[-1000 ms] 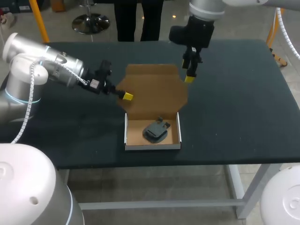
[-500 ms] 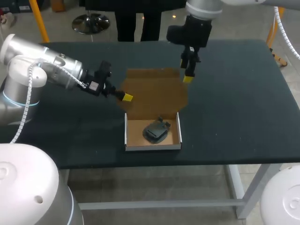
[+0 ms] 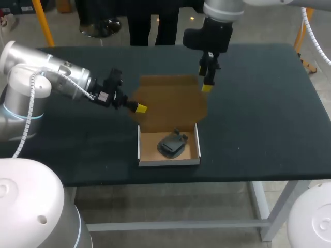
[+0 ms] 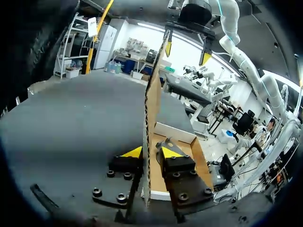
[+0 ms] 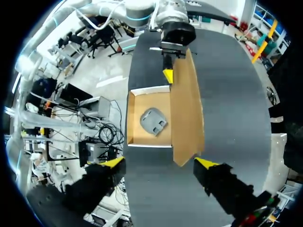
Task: Assemble the packaging by folding the flat box into shape, placing the metal phone stand inside, and closing the box properly
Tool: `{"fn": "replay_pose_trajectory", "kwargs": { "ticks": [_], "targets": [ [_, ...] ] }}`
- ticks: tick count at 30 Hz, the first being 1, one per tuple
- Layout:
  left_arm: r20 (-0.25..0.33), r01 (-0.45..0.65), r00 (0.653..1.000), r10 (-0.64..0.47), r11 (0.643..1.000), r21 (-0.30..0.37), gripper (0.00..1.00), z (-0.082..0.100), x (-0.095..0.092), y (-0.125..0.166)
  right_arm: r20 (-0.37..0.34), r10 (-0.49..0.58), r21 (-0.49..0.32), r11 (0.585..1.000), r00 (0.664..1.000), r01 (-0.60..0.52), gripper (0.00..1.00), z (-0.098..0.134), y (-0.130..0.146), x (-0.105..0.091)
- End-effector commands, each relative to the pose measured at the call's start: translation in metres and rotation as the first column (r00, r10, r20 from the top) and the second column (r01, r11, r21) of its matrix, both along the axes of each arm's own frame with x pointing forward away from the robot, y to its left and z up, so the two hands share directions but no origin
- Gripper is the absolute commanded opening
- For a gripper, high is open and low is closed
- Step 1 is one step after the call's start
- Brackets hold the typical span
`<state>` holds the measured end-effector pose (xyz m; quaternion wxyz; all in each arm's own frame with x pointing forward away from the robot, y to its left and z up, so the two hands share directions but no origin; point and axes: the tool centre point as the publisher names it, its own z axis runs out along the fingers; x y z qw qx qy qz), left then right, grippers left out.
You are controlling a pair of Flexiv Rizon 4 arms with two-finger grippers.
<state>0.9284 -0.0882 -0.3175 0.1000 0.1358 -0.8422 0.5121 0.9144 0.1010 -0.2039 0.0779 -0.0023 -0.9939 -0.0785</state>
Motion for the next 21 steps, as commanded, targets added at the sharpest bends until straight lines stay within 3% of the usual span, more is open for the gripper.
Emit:
{"fn": "replay_pose_trajectory", "kwargs": {
  "ticks": [1, 6, 8, 21],
  "targets": [
    [0.006, 0.001, 1.000, -0.001, 1.000, -0.008, 0.25, 0.000, 0.000, -0.001, -0.007, -0.002, -0.009, 1.000, 1.000, 0.002, 1.00, 0.001, 0.001, 0.000],
    [0.015, 0.004, 1.000, -0.004, 1.000, -0.016, 0.13, -0.001, 0.000, -0.002, -0.010, -0.006, -0.013, 1.000, 1.000, 0.006, 1.00, 0.001, 0.001, 0.000],
    [0.020, 0.006, 1.000, -0.005, 1.000, -0.019, 0.00, -0.001, 0.000, -0.003, -0.011, -0.007, -0.014, 1.000, 1.000, 0.007, 1.00, 0.001, 0.001, 0.000],
    [0.113, 0.049, 0.992, -0.048, 0.999, -0.011, 0.00, -0.001, -0.010, 0.001, -0.017, -0.008, -0.018, 1.000, 1.000, 0.008, 1.00, 0.003, 0.004, -0.001]
  ]
}}
